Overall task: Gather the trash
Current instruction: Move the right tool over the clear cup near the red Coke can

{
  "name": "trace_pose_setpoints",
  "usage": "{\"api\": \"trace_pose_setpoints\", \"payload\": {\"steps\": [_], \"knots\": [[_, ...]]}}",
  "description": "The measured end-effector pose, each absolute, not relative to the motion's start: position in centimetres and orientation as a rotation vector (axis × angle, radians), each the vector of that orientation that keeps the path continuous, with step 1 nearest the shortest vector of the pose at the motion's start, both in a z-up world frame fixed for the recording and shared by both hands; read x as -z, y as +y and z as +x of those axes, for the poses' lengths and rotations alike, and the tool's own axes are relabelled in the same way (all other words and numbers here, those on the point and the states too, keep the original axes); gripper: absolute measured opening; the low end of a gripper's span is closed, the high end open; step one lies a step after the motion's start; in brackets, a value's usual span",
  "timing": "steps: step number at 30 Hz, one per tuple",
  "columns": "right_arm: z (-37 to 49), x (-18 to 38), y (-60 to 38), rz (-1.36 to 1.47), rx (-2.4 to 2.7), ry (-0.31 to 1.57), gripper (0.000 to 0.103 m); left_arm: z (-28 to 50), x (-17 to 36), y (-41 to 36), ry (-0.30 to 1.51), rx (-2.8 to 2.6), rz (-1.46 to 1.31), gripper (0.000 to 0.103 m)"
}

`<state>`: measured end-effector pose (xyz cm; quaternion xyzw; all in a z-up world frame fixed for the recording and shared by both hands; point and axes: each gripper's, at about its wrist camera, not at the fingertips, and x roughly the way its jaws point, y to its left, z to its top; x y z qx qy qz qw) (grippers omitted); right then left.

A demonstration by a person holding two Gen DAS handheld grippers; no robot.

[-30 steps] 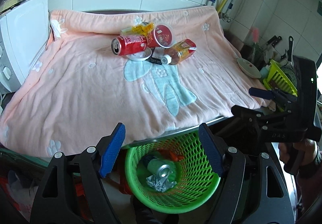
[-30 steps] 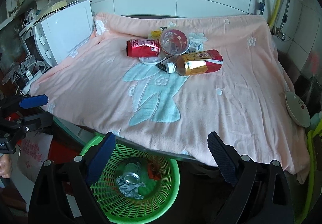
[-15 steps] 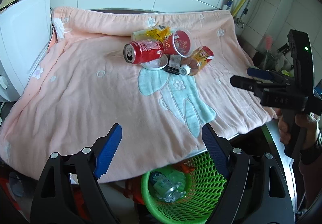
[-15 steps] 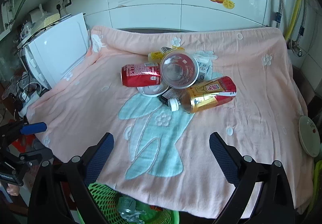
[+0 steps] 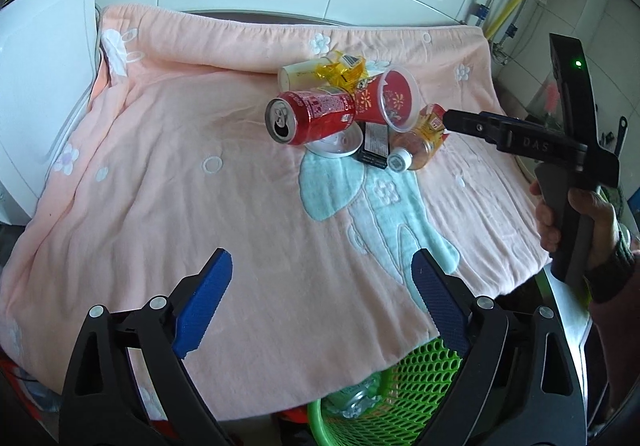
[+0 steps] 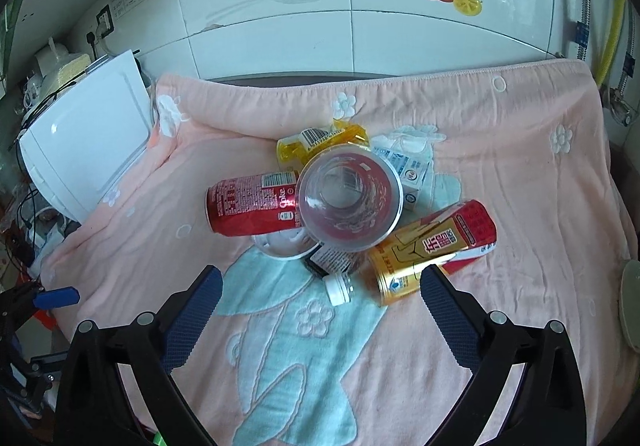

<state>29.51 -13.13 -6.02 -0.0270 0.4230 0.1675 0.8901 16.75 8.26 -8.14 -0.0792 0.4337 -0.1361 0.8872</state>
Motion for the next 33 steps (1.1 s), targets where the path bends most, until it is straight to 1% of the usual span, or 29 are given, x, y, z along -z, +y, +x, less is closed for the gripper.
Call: {"api": "trace_pose_setpoints", "payload": {"steps": [5,16,33], "knots": [[32.7,6.9,-13.0,-0.018,-0.358,0.887,0.096,18.2,8.6,8.8,0.912,0.279,-0.168,0.092],[37.0,9.0,-13.3,0.069,-0.373,0.909,0.096,20.4,9.5,9.9,0.934,0.276,-0.175,0.093],[39.8,11.1,-12.4,0.008,-0.35,0.933,0.096,22.5,9.9,10.5,0.935,0.293,-0.169,0.093]]}}
